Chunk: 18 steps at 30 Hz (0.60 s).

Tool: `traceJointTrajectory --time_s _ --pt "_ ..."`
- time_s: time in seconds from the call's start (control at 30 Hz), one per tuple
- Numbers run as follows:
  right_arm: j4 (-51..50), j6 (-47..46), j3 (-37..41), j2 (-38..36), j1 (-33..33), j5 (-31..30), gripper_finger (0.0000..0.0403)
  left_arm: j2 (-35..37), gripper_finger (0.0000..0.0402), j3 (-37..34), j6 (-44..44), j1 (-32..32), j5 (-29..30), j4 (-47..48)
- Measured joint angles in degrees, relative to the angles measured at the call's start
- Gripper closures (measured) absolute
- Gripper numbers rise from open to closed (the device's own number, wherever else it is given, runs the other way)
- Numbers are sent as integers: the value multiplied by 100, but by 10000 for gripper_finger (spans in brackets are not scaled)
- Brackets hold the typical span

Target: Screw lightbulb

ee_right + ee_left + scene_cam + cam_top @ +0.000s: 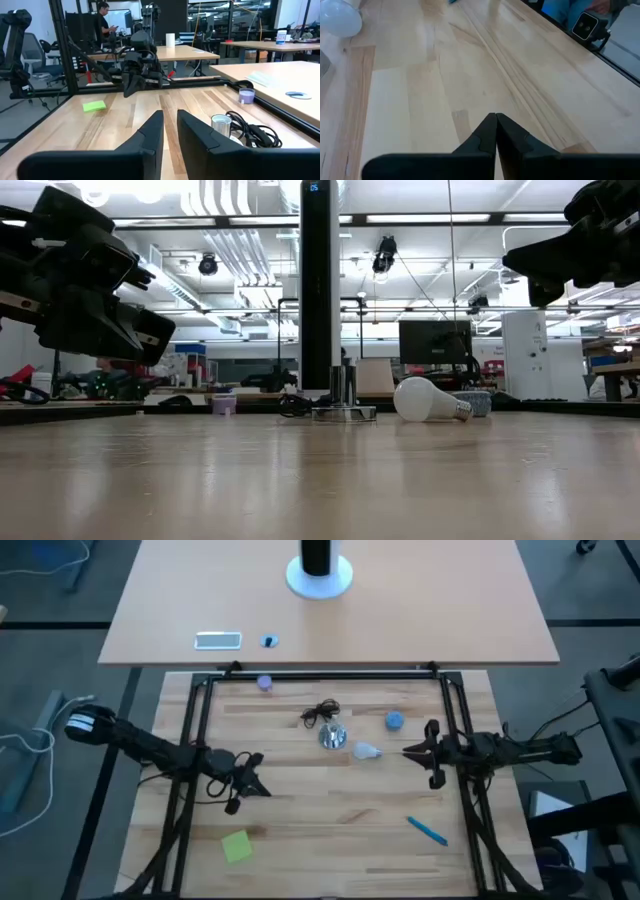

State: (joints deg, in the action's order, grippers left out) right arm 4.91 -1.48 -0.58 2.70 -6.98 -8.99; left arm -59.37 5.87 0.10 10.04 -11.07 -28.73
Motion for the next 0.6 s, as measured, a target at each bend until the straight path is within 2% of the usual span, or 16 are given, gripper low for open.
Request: traceJointTrajectory --time_s 0.37,0.6 --pt "0 0 0 2 0 0 332 0 401 0 2 -1 2 2" --pt "0 0 2 0 -1 0 343 0 401 0 1 -1 0 1"
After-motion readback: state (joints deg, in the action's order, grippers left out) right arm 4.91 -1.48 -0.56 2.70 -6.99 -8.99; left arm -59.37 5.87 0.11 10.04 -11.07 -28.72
